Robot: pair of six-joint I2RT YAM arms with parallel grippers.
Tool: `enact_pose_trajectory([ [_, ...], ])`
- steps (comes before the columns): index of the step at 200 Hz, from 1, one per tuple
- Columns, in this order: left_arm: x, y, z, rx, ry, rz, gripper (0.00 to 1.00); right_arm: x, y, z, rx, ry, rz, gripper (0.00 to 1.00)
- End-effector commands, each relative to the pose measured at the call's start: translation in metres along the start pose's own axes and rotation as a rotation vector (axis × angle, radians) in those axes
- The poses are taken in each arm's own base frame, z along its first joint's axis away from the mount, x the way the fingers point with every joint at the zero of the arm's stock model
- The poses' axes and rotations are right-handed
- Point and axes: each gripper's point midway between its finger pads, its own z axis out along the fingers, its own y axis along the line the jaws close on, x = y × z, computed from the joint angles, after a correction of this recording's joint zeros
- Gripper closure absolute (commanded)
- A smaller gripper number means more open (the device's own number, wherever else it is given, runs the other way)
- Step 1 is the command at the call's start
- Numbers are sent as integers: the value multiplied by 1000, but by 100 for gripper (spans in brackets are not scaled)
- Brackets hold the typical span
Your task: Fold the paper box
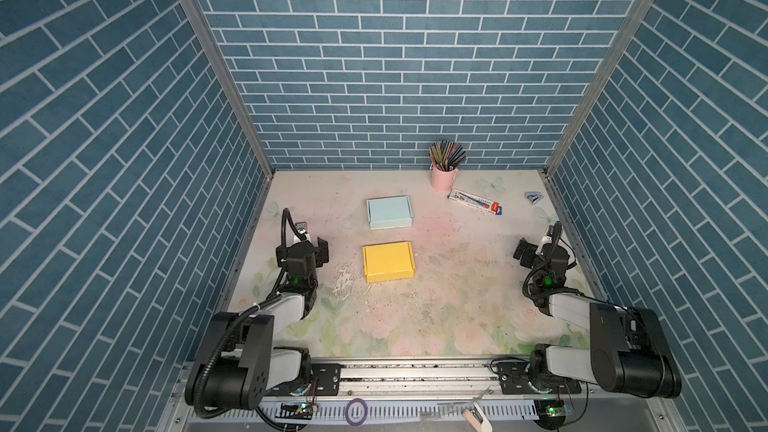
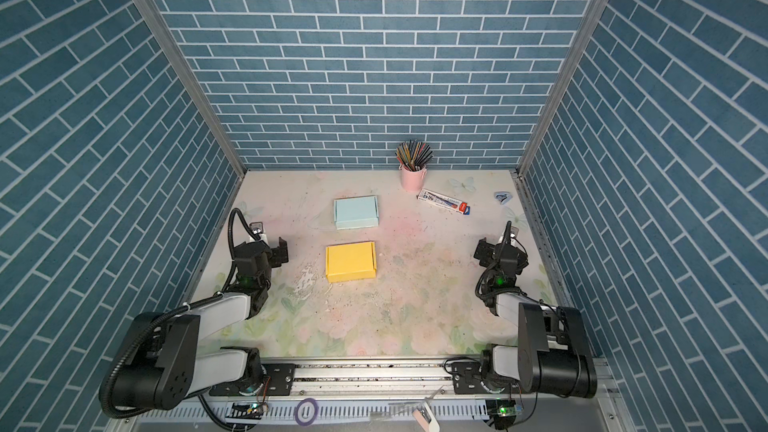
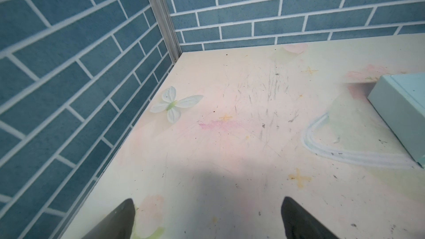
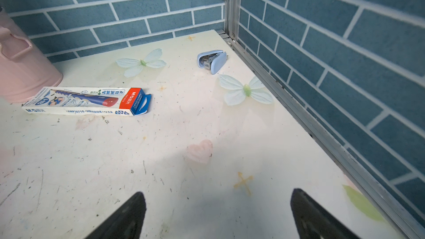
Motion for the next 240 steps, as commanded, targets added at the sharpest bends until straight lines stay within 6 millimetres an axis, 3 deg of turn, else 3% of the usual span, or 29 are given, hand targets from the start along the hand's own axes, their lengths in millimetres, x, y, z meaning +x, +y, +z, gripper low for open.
enact_pose_trajectory([
  [1, -23, -4, 8, 40, -78, -44, 1, -22, 3, 6, -13, -101, -28, 1],
  [50, -9, -9, 27, 86, -45, -71, 1, -11, 7, 17, -39, -79, -31, 1],
  [68, -5, -20, 35, 134, -29, -42, 1, -5, 9, 26, -42, -52, -34, 1],
  [124, -3, -25, 34, 142, -23, -16, 1, -3, 10, 35, 4, -13, -80, 1],
  [240, -4, -27, 34, 143, -24, -12, 1, -4, 12, 33, 0, -20, -81, 1],
])
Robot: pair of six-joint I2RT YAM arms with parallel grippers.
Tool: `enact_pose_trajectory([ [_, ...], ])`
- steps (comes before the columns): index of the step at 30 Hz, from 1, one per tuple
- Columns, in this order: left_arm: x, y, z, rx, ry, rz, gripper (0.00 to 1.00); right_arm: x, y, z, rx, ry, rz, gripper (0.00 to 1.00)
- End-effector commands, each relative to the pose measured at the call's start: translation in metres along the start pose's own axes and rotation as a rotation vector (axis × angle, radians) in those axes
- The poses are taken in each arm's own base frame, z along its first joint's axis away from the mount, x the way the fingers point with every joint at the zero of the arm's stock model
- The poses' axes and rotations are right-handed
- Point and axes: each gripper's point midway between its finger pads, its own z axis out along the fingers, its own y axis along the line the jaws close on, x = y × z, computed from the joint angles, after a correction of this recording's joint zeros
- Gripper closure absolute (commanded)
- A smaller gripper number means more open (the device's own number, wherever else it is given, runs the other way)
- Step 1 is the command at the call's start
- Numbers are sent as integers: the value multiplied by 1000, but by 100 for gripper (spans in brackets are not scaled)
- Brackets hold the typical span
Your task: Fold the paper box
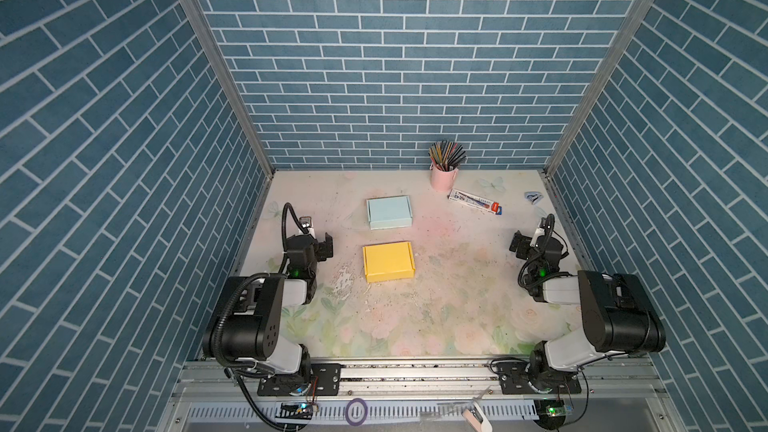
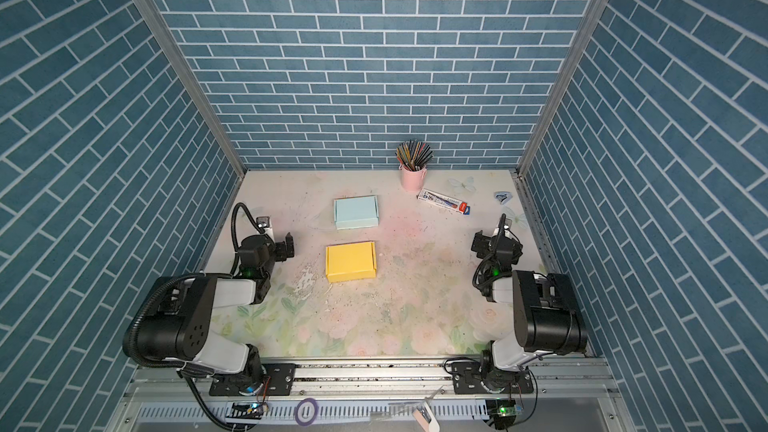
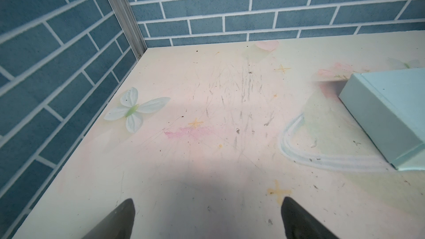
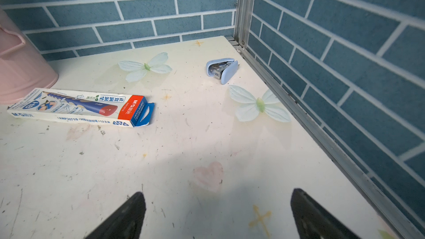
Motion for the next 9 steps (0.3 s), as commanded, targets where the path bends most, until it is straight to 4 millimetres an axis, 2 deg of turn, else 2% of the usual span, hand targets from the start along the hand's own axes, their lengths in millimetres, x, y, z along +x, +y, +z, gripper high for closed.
enact_pose_trajectory([
  [1, -11, -3, 2, 7, -33, 10, 1, -2, -1, 1, 13, -5, -32, 1],
  [9, -11, -9, 4, 27, -24, 30, 1, -2, -1, 1, 14, -7, -32, 1],
])
